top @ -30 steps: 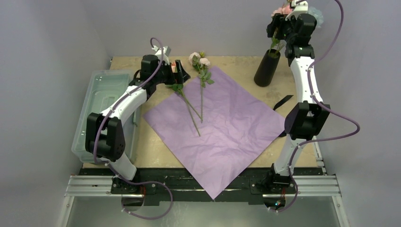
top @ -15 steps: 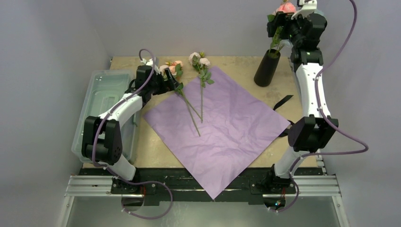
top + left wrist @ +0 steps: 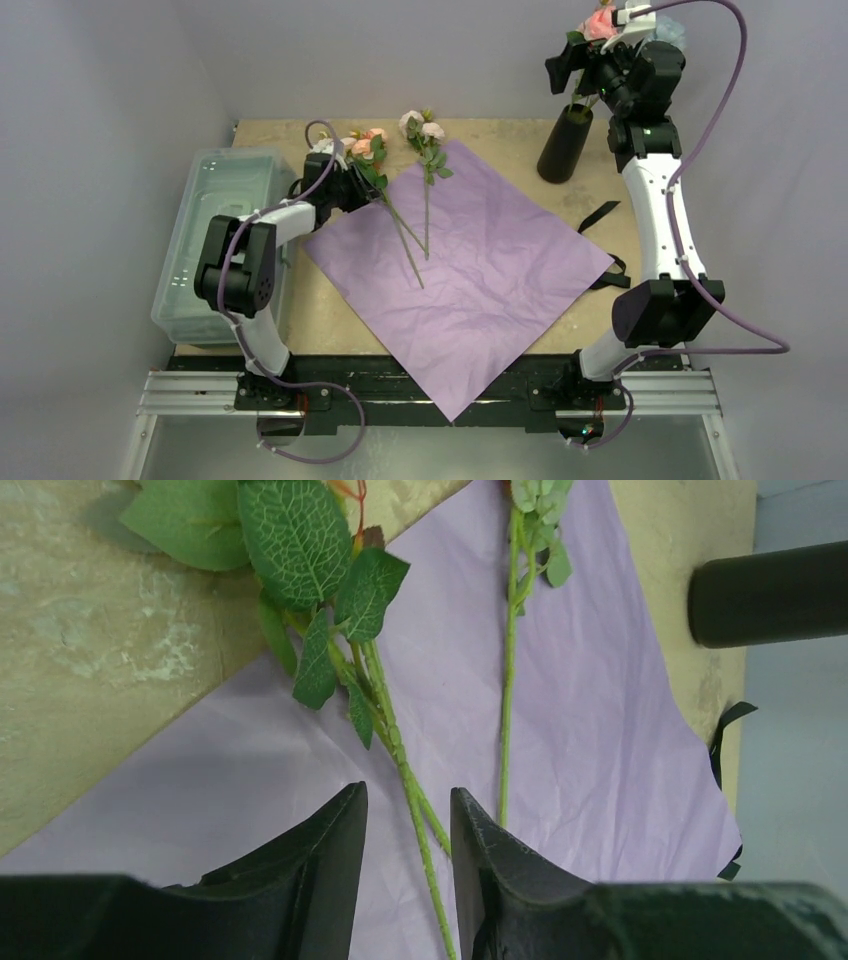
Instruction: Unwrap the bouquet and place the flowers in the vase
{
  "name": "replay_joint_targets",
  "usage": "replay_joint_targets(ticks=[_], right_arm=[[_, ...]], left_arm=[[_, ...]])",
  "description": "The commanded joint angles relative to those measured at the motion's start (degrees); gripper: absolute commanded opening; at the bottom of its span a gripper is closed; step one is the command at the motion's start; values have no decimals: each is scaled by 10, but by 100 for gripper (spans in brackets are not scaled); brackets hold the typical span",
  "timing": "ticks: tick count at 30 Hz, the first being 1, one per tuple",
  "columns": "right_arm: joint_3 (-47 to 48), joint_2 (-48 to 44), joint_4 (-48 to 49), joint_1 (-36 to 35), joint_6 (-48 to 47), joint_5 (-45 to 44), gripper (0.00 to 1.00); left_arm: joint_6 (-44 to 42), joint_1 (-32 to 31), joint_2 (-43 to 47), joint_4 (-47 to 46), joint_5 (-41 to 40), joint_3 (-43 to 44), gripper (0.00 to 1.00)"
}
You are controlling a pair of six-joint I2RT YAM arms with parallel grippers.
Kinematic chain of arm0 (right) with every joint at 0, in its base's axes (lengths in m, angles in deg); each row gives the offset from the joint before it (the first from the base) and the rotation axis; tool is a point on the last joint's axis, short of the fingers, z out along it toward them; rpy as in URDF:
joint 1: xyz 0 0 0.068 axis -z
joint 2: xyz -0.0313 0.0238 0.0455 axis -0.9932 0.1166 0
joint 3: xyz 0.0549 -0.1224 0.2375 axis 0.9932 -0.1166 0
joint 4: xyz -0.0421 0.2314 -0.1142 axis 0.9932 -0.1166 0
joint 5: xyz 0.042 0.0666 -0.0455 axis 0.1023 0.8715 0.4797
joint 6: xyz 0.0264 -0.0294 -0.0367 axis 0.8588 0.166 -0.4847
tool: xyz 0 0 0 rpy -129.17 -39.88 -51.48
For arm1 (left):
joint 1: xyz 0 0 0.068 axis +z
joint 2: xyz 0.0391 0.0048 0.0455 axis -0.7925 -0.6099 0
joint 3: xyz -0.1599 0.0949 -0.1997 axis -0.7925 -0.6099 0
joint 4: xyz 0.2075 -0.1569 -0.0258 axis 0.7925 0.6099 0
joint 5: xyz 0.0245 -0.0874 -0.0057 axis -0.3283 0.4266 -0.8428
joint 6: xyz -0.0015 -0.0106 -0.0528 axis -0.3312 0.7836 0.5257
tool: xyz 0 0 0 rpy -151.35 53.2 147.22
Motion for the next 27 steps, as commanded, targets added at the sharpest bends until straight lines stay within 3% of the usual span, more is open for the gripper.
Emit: replay_joint_targets(ticks=[1, 21, 27], right_arm=[[-12, -26, 13, -1, -8, 14, 98], [-9, -28, 19, -1, 8, 33, 98], [-10, -26, 18, -1, 7, 34, 98]], left_arm=[[31, -13, -28, -53, 26, 13, 35], [70, -41, -111, -85, 50, 8, 35], [87, -45, -113, -110, 66, -1, 22]])
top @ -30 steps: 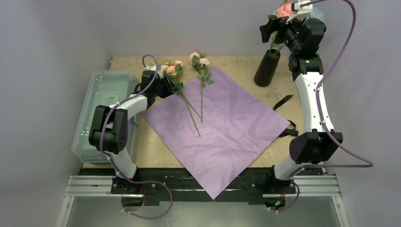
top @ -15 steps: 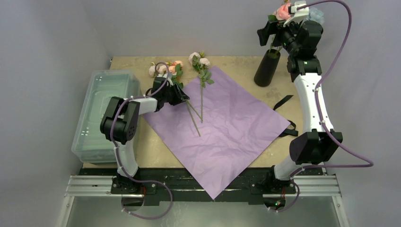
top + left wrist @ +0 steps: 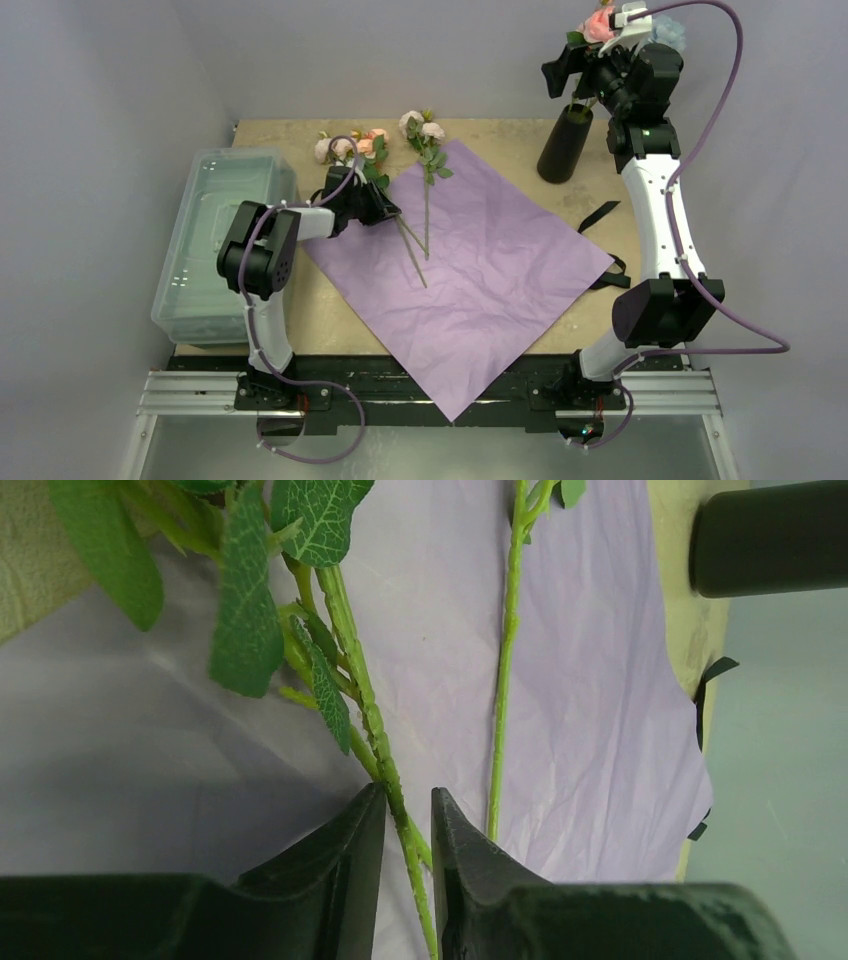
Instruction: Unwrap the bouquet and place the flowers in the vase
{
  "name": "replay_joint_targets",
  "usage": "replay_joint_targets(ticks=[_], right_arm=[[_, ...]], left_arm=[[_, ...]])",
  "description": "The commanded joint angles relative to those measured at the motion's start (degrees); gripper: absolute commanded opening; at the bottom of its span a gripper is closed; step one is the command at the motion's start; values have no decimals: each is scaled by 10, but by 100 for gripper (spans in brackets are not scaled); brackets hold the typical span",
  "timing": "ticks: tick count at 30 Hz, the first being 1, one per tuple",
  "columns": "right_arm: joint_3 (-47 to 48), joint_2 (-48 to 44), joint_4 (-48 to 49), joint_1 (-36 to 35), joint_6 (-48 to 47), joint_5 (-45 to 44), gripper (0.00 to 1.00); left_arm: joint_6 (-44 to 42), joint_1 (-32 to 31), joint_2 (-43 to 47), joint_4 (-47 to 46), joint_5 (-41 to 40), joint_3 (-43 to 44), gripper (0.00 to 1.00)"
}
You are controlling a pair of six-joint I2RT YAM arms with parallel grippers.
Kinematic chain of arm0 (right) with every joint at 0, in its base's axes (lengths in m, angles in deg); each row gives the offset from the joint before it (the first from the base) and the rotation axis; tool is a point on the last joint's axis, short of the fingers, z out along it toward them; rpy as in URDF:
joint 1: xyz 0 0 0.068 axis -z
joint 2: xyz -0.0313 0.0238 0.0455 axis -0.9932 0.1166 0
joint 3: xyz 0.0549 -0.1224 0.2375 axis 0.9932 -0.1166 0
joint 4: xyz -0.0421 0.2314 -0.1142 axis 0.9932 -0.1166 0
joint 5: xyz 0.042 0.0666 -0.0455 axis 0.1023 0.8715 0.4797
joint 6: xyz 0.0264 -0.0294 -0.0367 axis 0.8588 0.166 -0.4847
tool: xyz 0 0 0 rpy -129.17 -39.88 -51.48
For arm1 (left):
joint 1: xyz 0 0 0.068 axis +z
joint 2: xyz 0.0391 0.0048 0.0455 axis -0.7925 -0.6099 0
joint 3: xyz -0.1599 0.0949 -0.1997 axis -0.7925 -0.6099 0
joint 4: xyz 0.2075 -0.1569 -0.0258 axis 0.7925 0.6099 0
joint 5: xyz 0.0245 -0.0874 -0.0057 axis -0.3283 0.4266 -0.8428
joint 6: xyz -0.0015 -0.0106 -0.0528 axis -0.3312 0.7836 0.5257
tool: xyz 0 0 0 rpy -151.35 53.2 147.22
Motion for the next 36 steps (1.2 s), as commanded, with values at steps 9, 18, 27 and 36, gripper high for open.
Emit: replay_joint_targets(ticks=[9, 18, 27, 36], right_arm=[[8, -19, 24, 0, 16, 21, 98], [4, -22, 21, 0, 15, 21, 98], [3, -20, 17, 0, 12, 19, 98], [-3, -22, 12, 0, 6, 18, 98]], left_arm=[[33, -1, 9, -18, 5, 4, 0], [42, 0, -6, -33, 10, 9, 12], [43, -2, -39, -40, 12, 41, 21], [53, -6, -74, -32, 5, 72, 28]])
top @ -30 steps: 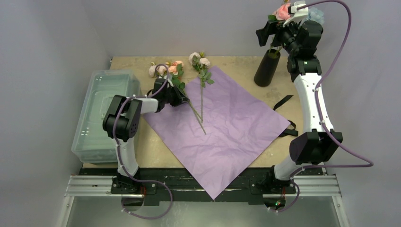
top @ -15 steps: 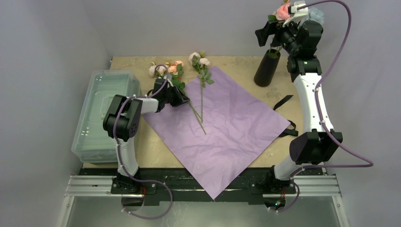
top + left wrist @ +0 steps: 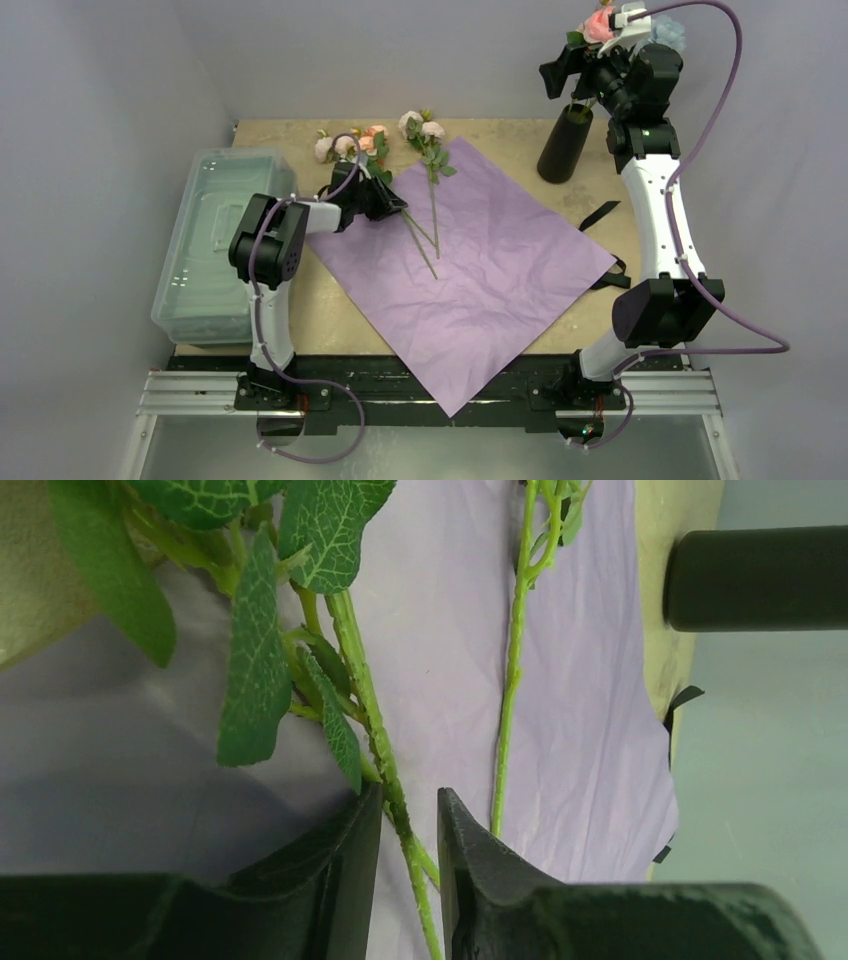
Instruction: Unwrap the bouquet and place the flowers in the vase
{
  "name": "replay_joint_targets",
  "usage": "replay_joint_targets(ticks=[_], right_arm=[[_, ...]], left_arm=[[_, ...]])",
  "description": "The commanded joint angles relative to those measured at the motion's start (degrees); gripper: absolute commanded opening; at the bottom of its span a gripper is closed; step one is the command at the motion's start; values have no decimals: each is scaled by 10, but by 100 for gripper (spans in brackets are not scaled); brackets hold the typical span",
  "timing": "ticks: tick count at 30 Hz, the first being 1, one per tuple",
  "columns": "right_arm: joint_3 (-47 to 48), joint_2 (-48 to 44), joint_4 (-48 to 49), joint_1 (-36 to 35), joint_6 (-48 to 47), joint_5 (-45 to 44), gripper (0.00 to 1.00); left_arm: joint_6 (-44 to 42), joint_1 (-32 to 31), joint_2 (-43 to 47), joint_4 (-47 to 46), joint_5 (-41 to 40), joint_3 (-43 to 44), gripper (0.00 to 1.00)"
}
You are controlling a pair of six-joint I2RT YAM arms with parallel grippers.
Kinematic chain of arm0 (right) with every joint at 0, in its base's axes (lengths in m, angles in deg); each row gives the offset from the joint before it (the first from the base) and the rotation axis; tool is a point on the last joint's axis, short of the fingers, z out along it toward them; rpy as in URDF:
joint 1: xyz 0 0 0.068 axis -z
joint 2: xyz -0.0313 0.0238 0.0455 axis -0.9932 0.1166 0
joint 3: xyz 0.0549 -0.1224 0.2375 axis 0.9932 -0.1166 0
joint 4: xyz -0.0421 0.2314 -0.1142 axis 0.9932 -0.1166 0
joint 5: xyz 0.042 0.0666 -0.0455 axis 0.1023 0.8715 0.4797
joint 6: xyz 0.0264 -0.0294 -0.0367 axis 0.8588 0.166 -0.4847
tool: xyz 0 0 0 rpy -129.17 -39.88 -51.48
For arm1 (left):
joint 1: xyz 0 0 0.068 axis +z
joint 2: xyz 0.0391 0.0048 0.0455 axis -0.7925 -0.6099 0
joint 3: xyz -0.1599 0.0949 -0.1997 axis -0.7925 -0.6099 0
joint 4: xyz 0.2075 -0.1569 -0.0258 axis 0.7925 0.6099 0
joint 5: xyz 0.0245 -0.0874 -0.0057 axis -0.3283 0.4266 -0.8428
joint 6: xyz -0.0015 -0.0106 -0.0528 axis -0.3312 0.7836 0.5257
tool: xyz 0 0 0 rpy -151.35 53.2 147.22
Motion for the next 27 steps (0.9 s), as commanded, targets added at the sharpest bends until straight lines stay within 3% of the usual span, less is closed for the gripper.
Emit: replay_joint_targets(ticks=[1, 3, 5, 15, 27], right_arm=[[-2, -22, 11, 1, -5, 4, 98], [-3, -23, 10, 0, -6, 5, 98], [-4, -24, 9, 0, -10, 6, 98], [-8, -24, 15, 0, -2, 13, 98], [-40, -27, 18, -5, 61, 111, 98]], left_arm=[[7, -3, -21, 0, -9, 28, 25], [7, -3, -24, 6, -12, 31, 10], [6, -3, -19, 7, -12, 28, 2], [-14, -1, 77, -31, 28, -4, 0], [-68, -3, 169, -80, 78, -19, 0]])
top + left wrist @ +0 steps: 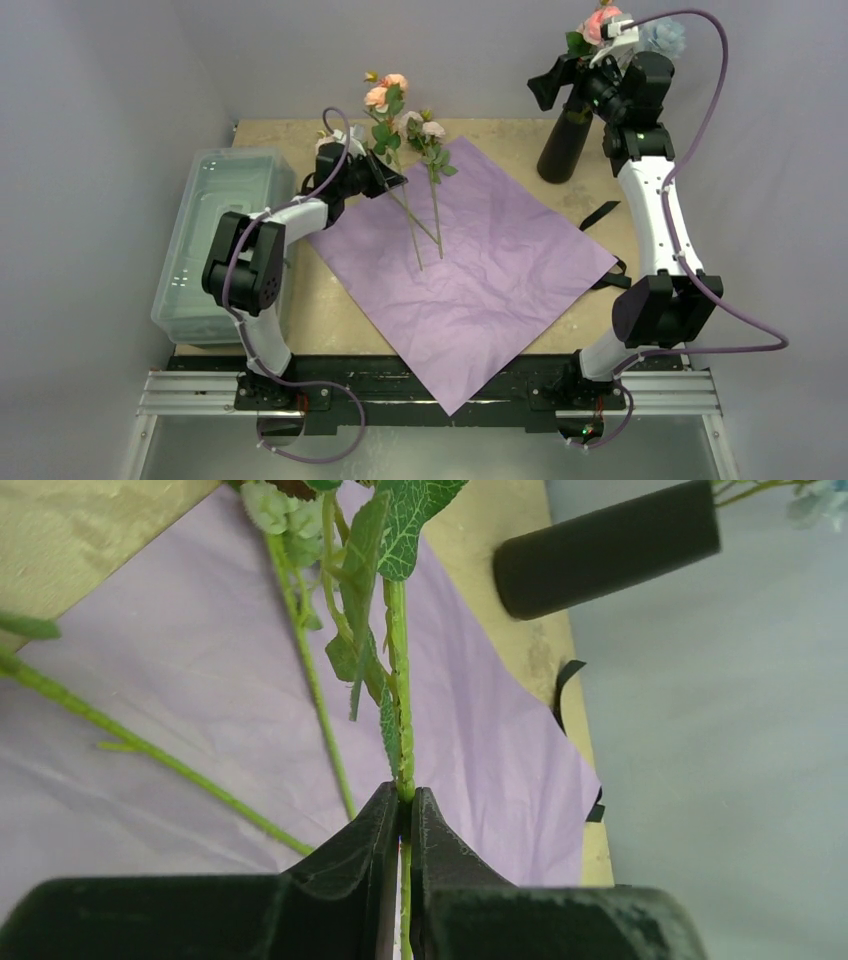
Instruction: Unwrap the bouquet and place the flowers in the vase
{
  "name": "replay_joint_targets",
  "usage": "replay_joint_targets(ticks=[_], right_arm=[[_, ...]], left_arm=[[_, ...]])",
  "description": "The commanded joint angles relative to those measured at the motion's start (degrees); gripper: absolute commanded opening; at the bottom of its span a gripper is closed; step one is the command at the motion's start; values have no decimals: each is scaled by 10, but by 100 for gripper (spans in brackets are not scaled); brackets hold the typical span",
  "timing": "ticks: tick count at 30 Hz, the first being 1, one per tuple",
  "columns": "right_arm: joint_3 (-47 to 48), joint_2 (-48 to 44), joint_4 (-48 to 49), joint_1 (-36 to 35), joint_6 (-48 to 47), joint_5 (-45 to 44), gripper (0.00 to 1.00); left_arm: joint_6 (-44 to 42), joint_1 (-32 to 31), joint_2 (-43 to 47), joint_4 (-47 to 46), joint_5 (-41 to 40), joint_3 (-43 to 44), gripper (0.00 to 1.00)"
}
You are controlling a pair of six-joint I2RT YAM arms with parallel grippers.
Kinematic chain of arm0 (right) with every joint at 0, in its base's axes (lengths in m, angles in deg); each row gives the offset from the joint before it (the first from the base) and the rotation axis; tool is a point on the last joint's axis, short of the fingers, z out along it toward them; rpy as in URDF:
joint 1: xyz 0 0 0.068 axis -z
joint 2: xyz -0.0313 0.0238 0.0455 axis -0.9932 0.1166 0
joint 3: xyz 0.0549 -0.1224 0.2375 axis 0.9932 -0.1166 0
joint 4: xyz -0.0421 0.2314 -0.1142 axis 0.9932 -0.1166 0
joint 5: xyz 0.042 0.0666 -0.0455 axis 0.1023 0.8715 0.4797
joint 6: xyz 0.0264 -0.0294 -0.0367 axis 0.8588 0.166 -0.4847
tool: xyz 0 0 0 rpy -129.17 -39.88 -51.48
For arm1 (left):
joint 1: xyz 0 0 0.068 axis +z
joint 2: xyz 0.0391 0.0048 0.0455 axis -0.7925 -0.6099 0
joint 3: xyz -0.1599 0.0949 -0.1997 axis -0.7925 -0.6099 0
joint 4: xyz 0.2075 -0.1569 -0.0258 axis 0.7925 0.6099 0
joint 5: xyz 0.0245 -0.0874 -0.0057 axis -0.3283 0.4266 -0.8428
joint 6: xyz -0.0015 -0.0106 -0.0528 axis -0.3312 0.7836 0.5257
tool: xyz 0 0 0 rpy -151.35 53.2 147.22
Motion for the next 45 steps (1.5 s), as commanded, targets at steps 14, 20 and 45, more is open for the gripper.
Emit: replay_joint_targets(ticks=[14, 20, 45], right_arm=[[-74, -21, 52, -83, 164, 273, 97], [-75, -9, 106, -96, 230, 344, 92], [-31, -28, 138, -48, 257, 357, 0]], left_arm=[[-134, -80, 124, -170, 220, 18, 0], [-139, -122, 132, -174, 260, 34, 0], [-175, -102, 164, -54, 191, 60, 100]])
